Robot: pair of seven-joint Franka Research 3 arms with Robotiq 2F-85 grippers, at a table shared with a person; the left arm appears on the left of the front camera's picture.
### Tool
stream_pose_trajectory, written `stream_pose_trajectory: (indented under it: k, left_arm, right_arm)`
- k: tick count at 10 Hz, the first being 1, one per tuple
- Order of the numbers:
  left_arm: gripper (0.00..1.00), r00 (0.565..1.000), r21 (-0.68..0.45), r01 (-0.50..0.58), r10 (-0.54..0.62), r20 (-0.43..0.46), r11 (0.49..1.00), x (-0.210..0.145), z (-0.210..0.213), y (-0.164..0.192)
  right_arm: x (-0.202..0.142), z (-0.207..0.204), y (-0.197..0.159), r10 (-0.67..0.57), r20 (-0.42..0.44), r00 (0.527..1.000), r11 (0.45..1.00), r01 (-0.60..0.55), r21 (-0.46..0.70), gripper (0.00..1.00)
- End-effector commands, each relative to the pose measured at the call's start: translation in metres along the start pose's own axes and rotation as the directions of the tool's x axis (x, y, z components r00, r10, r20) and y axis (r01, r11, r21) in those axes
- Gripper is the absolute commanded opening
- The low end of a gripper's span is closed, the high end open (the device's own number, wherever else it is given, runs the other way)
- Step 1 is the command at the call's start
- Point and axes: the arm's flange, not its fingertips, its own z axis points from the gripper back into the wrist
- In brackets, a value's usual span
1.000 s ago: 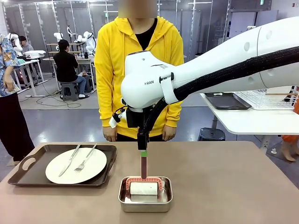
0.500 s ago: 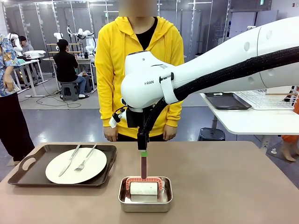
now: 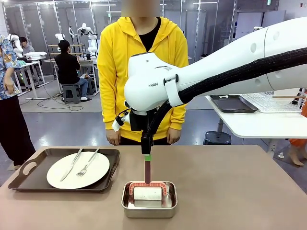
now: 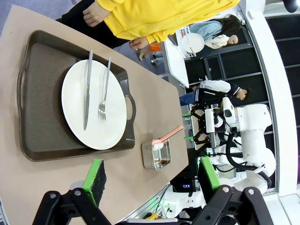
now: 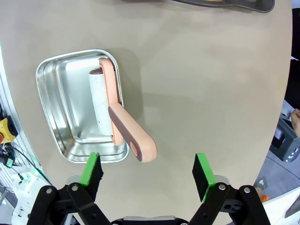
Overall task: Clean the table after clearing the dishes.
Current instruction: When the right (or left) Handle tray is removed, use the right hand (or left hand) to clean the right (or left) side of the table with the Lint Roller.
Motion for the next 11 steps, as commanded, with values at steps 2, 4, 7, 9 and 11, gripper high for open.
stream_pose_trajectory:
  k: [2, 4, 7, 9, 11]
  left_arm:
    - [1.0, 1.0, -0.017, 0.015, -0.015, 0.001, 1.0, 0.0, 0.003, -0.001]
    - [1.0, 1.0, -0.017, 0.015, -0.015, 0.001, 1.0, 0.0, 0.003, -0.001]
    - [1.0, 1.0, -0.017, 0.015, -0.015, 0.001, 1.0, 0.0, 0.003, -0.001]
    - [1.0, 1.0, -0.017, 0.015, -0.015, 0.001, 1.0, 0.0, 0.003, -0.001]
    - [1.0, 1.0, -0.017, 0.015, -0.015, 0.001, 1.0, 0.0, 0.003, -0.001]
  right_arm:
    - [-0.007, 0.024, -0.008, -0.079, 0.142, 0.987, 0.991, 0.062, 0.121, 0.98]
    - [-0.038, 0.057, -0.039, -0.281, 0.291, 0.915, 0.913, 0.161, 0.375, 0.98]
    - [-0.12, 0.042, -0.077, -0.627, 0.354, 0.694, 0.583, 0.117, 0.804, 0.98]
    - [-0.198, 0.012, -0.084, -0.805, 0.308, 0.507, 0.311, -0.082, 0.947, 0.98]
    - [-0.26, -0.009, -0.083, -0.888, 0.264, 0.377, 0.196, -0.209, 0.958, 0.98]
